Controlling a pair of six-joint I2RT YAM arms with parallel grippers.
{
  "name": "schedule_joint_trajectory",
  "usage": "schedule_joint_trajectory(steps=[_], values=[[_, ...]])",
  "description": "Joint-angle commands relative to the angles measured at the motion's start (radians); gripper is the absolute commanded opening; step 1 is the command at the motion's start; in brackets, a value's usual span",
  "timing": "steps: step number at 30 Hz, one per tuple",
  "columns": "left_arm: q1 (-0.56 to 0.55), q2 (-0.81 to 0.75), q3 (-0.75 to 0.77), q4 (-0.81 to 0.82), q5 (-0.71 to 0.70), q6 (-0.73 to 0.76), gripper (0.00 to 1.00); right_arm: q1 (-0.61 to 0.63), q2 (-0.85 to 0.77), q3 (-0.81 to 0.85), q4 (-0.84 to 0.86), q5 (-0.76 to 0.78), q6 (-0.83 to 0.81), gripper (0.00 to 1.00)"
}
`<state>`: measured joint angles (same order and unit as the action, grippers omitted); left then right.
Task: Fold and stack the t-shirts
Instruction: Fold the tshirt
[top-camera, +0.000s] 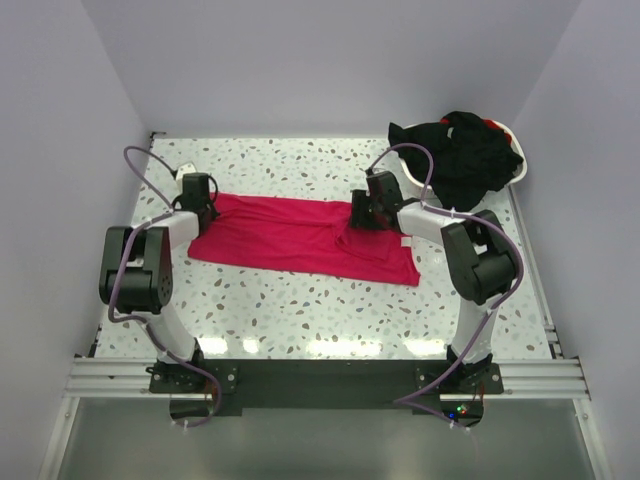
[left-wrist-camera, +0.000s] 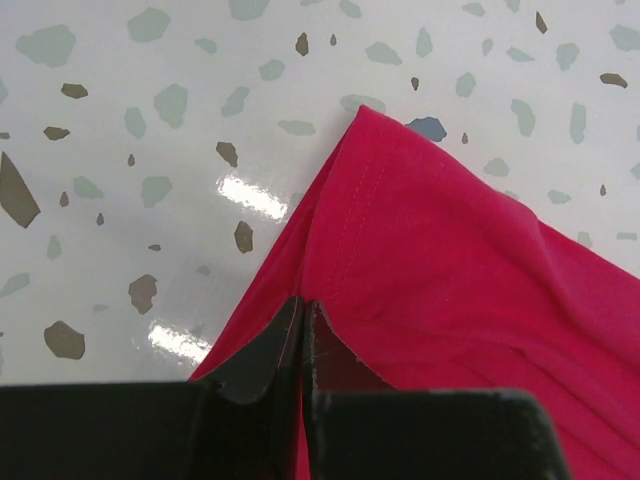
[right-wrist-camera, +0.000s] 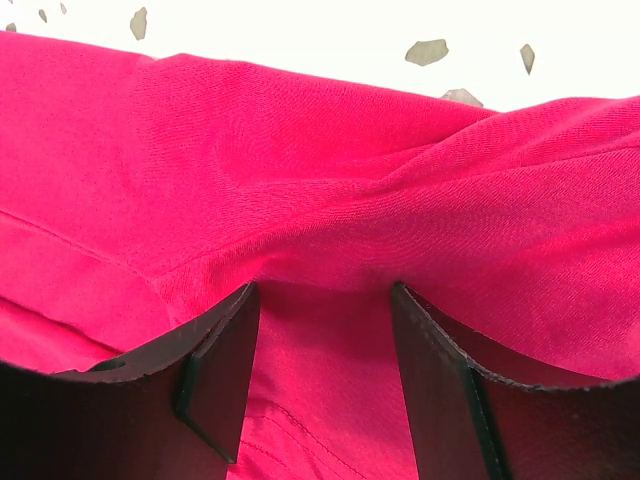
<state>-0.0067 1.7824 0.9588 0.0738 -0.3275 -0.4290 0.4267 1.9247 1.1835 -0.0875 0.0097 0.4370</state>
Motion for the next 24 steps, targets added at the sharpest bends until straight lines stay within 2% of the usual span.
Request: schedule_joint_trajectory(steps=[1,13,19,21,22,24], values=[[0.007,-0.078,-0.023,0.06,-0.035,-0.022,0.06,0.001,0.028,-0.012,-0.043,0.029,-0.012,0.59],[0.007,-0.074,-0.011,0.021,-0.062,-0.024,0.1,0.0,0.02,-0.012,-0.057,0.038,-0.017,0.6],[0.007,-0.067,0.006,-0.025,-0.097,-0.037,0.15,0.0,0.017,-0.013,-0.058,0.042,-0.021,0.6],[0.007,-0.089,0.003,-0.028,-0.108,-0.037,0.28,0.001,0.005,-0.013,-0.06,0.042,-0.027,0.6],[0.007,-0.098,0.001,-0.029,-0.11,-0.036,0.4,0.0,0.0,-0.012,-0.063,0.042,-0.029,0.61],[0.007,-0.126,-0.008,-0.032,-0.114,-0.031,0.45,0.001,-0.01,-0.01,-0.07,0.044,-0.035,0.61]])
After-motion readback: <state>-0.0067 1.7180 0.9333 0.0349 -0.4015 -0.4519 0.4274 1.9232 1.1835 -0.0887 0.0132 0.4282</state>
